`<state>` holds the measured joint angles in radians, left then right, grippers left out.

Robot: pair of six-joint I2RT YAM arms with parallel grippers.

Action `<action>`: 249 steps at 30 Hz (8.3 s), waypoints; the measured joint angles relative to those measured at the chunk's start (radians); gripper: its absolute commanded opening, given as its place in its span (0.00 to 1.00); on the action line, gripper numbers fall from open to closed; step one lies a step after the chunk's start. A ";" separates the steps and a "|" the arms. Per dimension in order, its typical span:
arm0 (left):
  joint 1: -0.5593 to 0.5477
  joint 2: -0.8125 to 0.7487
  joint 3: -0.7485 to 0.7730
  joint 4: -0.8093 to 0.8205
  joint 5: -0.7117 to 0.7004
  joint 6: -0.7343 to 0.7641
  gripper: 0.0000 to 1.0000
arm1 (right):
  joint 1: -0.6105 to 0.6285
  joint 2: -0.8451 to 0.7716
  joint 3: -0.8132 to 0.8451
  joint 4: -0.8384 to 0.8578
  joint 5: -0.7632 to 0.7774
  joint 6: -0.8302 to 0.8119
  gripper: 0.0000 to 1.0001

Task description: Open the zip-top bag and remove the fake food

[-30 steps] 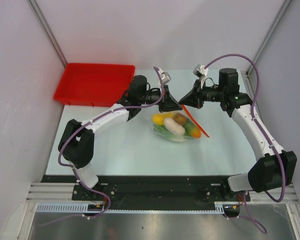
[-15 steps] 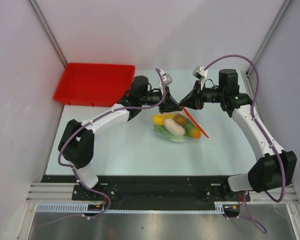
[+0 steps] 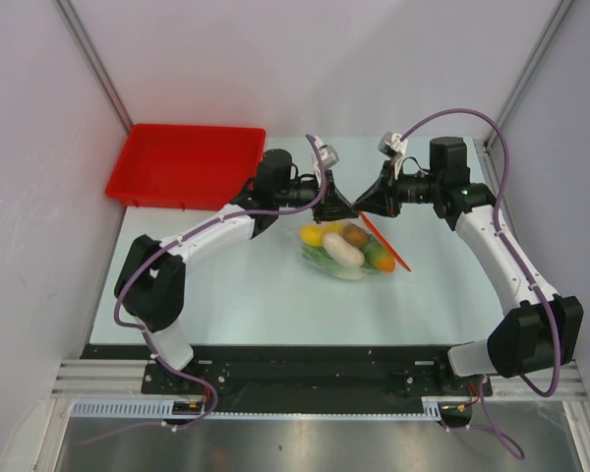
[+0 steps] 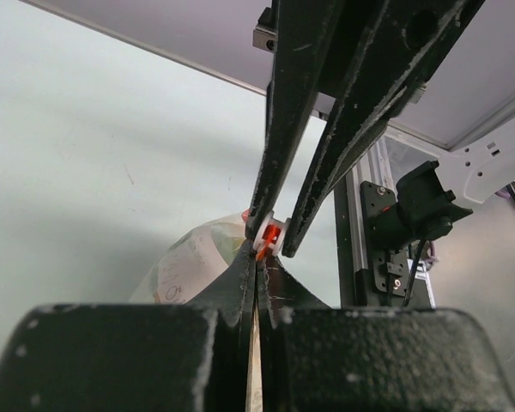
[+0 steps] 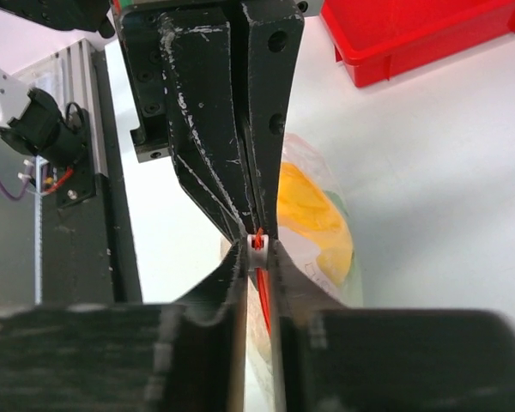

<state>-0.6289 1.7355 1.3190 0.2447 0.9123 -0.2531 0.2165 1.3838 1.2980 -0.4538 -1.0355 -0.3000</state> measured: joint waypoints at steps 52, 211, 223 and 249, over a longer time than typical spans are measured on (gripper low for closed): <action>0.187 -0.035 -0.137 0.395 -0.198 -0.353 0.00 | -0.010 -0.300 -0.194 -0.514 0.539 0.031 1.00; -0.266 0.093 0.178 -0.612 -0.986 -0.267 0.15 | 0.169 -0.113 -0.060 -0.362 0.917 0.893 0.00; -0.264 -0.034 0.221 -0.557 -0.681 -0.180 0.06 | 0.135 -0.160 -0.060 -0.415 1.034 0.794 0.00; 0.378 0.117 0.262 -0.409 -1.086 -0.161 0.00 | -0.083 -0.327 -0.058 -0.528 1.064 0.665 0.00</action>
<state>-0.2504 1.8523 1.5814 -0.1642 -0.1734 -0.4141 0.1337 1.0573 1.2396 -0.9813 0.0288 0.3645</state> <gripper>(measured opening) 0.635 0.010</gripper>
